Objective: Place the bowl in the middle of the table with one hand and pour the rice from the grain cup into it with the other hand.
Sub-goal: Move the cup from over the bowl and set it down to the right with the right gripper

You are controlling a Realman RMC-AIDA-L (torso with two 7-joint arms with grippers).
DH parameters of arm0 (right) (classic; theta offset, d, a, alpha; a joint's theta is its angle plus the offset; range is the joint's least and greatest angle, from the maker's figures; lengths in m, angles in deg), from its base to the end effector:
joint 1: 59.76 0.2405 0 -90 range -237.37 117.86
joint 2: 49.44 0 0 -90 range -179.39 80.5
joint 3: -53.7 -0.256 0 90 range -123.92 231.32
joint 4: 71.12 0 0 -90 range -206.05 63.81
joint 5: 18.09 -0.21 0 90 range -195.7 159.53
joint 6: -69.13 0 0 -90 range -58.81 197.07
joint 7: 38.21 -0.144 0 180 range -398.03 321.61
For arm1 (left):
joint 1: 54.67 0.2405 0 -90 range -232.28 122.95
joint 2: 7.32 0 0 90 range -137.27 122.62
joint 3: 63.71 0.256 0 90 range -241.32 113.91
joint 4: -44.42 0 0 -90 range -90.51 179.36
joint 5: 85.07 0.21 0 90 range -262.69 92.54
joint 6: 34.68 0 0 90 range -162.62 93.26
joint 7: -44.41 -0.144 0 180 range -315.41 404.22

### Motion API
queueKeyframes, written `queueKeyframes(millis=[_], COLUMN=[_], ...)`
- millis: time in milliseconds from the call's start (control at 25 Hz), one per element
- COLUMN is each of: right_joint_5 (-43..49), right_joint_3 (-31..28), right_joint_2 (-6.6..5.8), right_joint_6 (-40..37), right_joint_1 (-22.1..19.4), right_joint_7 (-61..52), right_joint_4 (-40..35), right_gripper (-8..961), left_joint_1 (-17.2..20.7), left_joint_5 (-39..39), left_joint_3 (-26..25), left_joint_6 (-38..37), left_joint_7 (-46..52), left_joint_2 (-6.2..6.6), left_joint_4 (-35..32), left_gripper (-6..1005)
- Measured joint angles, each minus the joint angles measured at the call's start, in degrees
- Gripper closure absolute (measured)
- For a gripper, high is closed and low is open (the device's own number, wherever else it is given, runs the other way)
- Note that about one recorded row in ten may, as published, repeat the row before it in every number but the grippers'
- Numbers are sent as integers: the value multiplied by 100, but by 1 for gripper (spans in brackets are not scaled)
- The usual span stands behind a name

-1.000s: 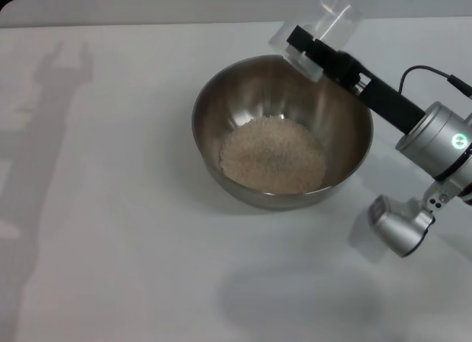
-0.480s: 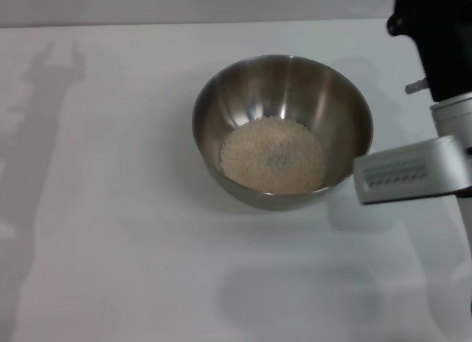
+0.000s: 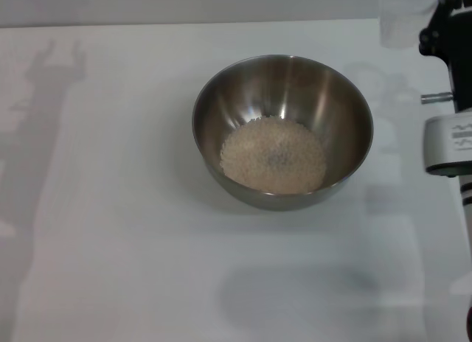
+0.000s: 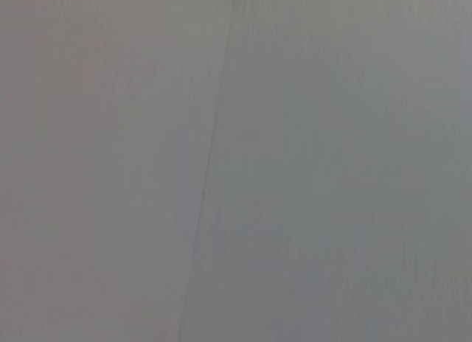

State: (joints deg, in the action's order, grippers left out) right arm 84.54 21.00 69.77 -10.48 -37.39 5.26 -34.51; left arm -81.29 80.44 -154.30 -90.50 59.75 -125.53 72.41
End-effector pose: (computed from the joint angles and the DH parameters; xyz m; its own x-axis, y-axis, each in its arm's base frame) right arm 0.2371 0.3201 -0.0243 0.8774 0.3022 -0.3726 -0.4242 0.1260 -0.8967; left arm -0.2684 0.4008 0.0521 0.5706 -0.2566 0.7801 0.7830 -0.1165 -0.6110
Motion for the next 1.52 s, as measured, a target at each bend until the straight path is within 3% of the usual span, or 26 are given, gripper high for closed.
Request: queueKeyframes(millis=[360,640,1080,1520], right_joint_5=[-7,34,212,235], right_joint_3=[-773,-1142,-1175,-1123], right_joint_2=[-21,-42,-38,-28], right_joint_6=[1374,2324,3154,3455], right_joint_1=[-269,-170,315,583], right_joint_7=[-989,-1246,-2038,-2372], right_joint_4=[-42,-247,-892,-1251], right_gripper=[930,924,914,905], left_joint_1=[31,139,378,395], left_joint_5=[1,-2,-2,-2], left_joint_3=[-2,17,86,86], left_joint_6=[-15,-140,-161,-286], left_joint_7=[0,26,30,39], left_joint_2=[11,2,-15,-10], left_joint_4=[23,147,444,471], left_gripper=[550,550,549,549])
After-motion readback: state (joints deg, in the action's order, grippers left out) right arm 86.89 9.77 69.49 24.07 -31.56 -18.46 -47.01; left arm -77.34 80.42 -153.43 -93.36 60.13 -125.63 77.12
